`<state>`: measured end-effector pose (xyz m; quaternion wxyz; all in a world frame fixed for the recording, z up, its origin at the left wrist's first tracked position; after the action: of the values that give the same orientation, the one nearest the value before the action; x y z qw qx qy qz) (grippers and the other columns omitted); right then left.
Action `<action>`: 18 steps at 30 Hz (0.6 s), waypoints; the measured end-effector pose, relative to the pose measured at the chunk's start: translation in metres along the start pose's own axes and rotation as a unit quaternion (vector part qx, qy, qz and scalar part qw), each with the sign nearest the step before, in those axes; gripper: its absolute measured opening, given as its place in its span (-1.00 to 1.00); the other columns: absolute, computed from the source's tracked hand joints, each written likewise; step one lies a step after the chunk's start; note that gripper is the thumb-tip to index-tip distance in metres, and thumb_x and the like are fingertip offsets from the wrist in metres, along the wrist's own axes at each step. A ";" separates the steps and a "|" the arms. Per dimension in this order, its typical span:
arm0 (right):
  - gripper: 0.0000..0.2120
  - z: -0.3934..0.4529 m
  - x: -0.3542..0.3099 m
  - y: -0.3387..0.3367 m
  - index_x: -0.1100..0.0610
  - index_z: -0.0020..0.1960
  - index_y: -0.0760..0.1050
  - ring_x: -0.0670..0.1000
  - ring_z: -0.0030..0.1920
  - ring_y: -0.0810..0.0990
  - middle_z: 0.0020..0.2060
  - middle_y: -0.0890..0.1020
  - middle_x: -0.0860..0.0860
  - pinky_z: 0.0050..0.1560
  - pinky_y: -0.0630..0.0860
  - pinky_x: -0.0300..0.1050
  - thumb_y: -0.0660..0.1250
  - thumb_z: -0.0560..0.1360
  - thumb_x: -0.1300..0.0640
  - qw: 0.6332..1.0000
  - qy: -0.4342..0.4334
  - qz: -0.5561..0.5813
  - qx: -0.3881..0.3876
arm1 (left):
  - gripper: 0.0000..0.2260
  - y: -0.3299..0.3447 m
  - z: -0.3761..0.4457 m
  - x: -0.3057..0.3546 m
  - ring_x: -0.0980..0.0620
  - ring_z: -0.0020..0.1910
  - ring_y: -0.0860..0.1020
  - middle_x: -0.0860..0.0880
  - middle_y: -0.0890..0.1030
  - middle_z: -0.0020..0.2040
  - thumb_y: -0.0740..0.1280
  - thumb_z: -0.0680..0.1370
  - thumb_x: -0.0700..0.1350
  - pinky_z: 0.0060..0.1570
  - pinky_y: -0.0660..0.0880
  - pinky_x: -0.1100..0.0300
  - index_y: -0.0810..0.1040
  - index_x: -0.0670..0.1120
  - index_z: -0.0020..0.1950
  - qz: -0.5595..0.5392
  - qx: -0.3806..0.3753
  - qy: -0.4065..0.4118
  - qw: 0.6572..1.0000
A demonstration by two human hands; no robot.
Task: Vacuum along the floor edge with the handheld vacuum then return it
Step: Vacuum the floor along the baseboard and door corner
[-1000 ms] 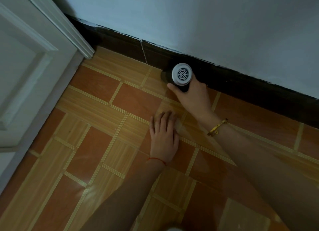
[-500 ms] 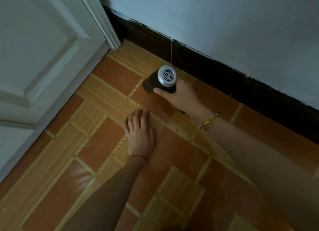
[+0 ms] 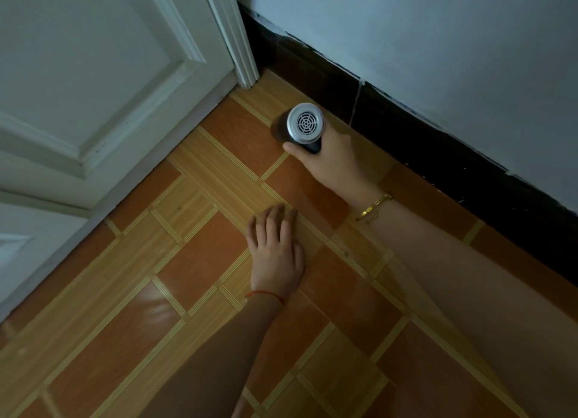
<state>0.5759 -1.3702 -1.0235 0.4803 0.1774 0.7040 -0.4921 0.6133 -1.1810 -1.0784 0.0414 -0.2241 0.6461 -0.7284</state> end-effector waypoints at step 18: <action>-0.49 0.031 -0.069 0.112 0.08 0.31 0.43 -0.36 -0.40 0.48 -0.23 0.49 -0.24 -0.40 0.36 -0.49 0.46 0.44 -0.06 0.968 -0.067 0.041 -0.239 | -0.53 0.004 0.001 -0.002 -0.15 0.47 0.27 -0.12 0.37 0.42 0.18 0.54 -0.03 0.45 0.17 -0.27 0.34 -0.07 0.46 0.009 -0.009 0.004 1.000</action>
<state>0.7053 -1.3305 -1.0253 0.5744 0.0527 0.7597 -0.3003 0.6144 -1.1820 -1.0824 0.0435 -0.2153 0.6546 -0.7234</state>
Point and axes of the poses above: each hand's wrist, its own z-axis towards the middle knuckle, its own y-axis out of the palm, x = y × z, the point moved 10 cm from there along z, towards the middle knuckle
